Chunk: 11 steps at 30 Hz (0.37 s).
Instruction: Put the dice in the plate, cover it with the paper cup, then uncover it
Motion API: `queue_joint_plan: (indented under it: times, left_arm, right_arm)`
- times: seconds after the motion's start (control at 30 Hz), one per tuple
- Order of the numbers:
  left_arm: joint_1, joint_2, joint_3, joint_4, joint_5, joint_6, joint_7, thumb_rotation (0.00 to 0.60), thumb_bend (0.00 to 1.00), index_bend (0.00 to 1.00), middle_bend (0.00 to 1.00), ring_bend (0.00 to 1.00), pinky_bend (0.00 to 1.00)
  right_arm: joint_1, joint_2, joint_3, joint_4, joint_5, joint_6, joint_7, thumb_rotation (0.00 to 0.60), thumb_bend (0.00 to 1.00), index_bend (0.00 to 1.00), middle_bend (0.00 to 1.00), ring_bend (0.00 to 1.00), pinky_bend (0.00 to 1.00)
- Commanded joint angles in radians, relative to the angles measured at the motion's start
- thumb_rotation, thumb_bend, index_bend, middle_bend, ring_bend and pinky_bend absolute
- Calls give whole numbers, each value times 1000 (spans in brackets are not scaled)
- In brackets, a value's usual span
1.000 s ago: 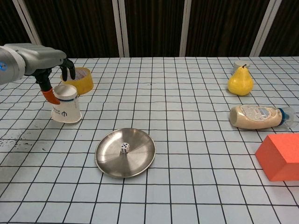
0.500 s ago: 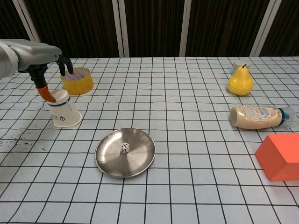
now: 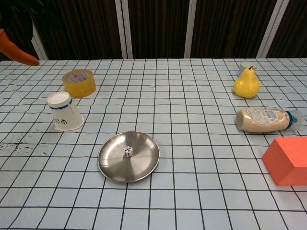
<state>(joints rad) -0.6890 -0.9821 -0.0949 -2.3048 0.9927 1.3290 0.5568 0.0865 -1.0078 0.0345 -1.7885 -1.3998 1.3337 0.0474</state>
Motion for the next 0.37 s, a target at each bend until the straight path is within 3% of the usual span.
queue_joint_plan:
  times: [0.03, 0.1, 0.2, 0.37]
  left_arm:
    - [335, 148, 241, 71, 433, 218, -184, 600, 217, 355, 326, 271, 410]
    - [422, 98, 288, 209, 538, 301, -255, 600, 217, 356, 287, 231, 317]
    - [506, -1, 307, 394, 581, 380, -330, 600, 222, 346, 237, 201, 288]
    - [544, -118, 271, 600, 544, 395, -314, 600, 239, 299, 180, 129, 245]
  right_arm:
    - [-1, -3, -3, -4, -9, 5, -10, 600, 143, 210, 34, 105, 0]
    - [-2, -7, -1, -4, -11, 14, -24, 600, 143, 210, 34, 105, 0]
    - [-4, -16, 4, -1, -14, 31, -47, 600, 143, 209, 34, 105, 0]
    - [-3, -35, 11, 9, -7, 42, -91, 600, 143, 181, 34, 105, 0]
